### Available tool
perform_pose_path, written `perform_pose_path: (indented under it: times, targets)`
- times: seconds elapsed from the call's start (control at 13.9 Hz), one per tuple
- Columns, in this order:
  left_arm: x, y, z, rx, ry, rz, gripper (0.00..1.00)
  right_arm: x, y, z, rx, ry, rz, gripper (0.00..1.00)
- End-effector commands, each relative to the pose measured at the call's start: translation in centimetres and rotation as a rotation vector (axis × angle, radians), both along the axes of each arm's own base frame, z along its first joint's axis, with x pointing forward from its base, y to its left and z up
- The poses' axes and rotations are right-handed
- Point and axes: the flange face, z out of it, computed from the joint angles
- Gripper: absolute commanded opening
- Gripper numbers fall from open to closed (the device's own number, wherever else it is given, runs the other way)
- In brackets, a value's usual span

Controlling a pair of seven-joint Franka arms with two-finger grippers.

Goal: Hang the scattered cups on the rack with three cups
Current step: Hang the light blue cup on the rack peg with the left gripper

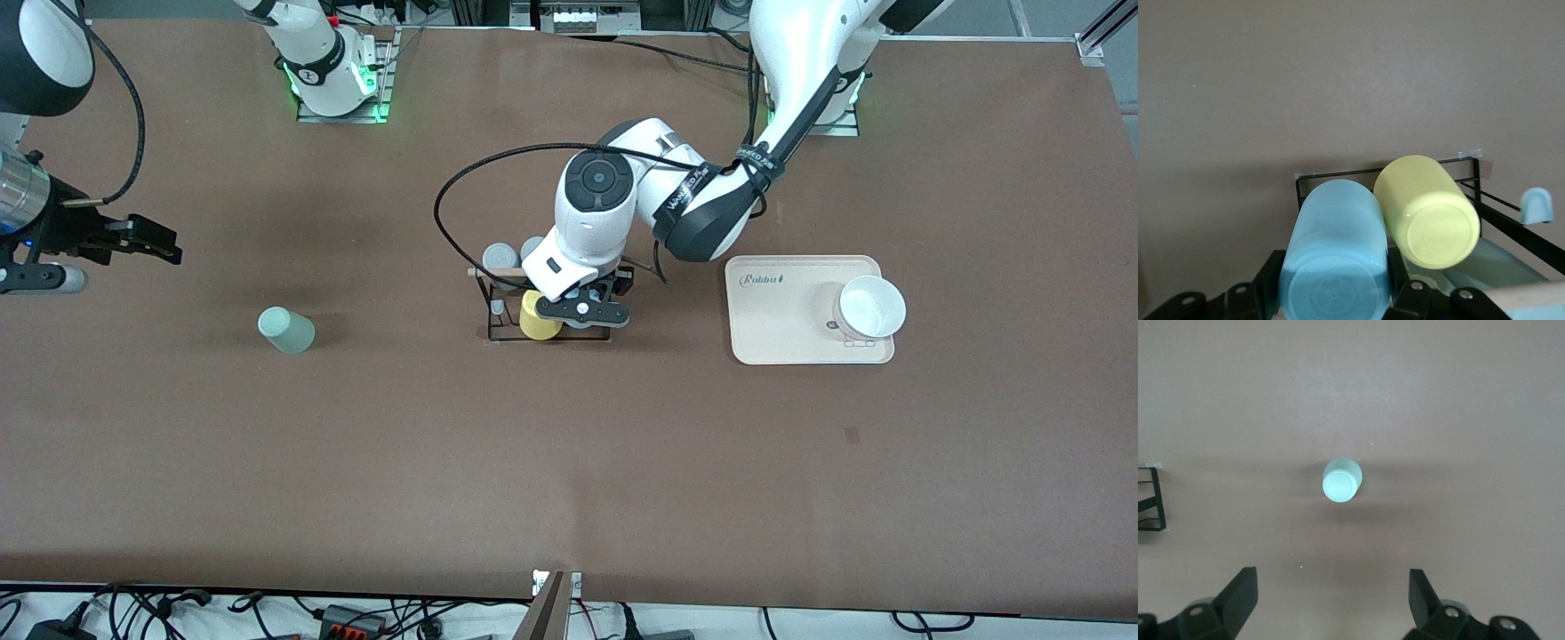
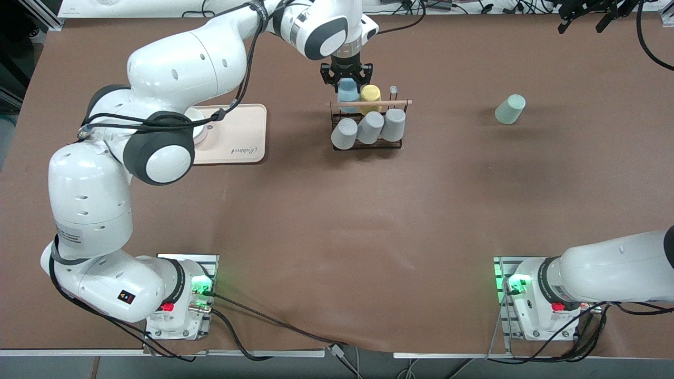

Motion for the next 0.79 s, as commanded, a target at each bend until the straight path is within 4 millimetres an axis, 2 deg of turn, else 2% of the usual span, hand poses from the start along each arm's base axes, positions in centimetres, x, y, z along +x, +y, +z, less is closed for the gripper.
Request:
perform_pose_path:
  times: [0.0,0.22,0.5,0.57,0.65,0.72]
  targets:
    - [-0.3,-0.7,-0.9,0.038,-0.007,-0.008,0.30,0.0,0.0,-0.4,-0.002,0.014,0.007,1.00]
    - [-0.2,-0.5,-2.2,0.073,-0.023,-0.026,0.32,0.4,0.2,-1.2,-0.002,0.020,0.008,1.00]
    - [-0.1,-0.6,-2.7,0.066,-0.026,-0.040,0.32,0.1,0.2,-2.1,-0.002,0.038,0.008,1.00]
    - [-0.1,-0.6,-2.9,0.067,-0.023,-0.040,0.42,0.1,0.3,-2.1,-0.002,0.038,0.008,1.00]
    - [-0.1,-0.6,-2.9,0.066,-0.022,-0.033,0.84,0.1,0.3,-2.1,-0.002,0.037,0.010,1.00]
    - [-0.1,-0.6,-2.9,0.068,-0.021,-0.030,1.00,0.1,0.3,-2.1,-0.002,0.038,0.010,1.00]
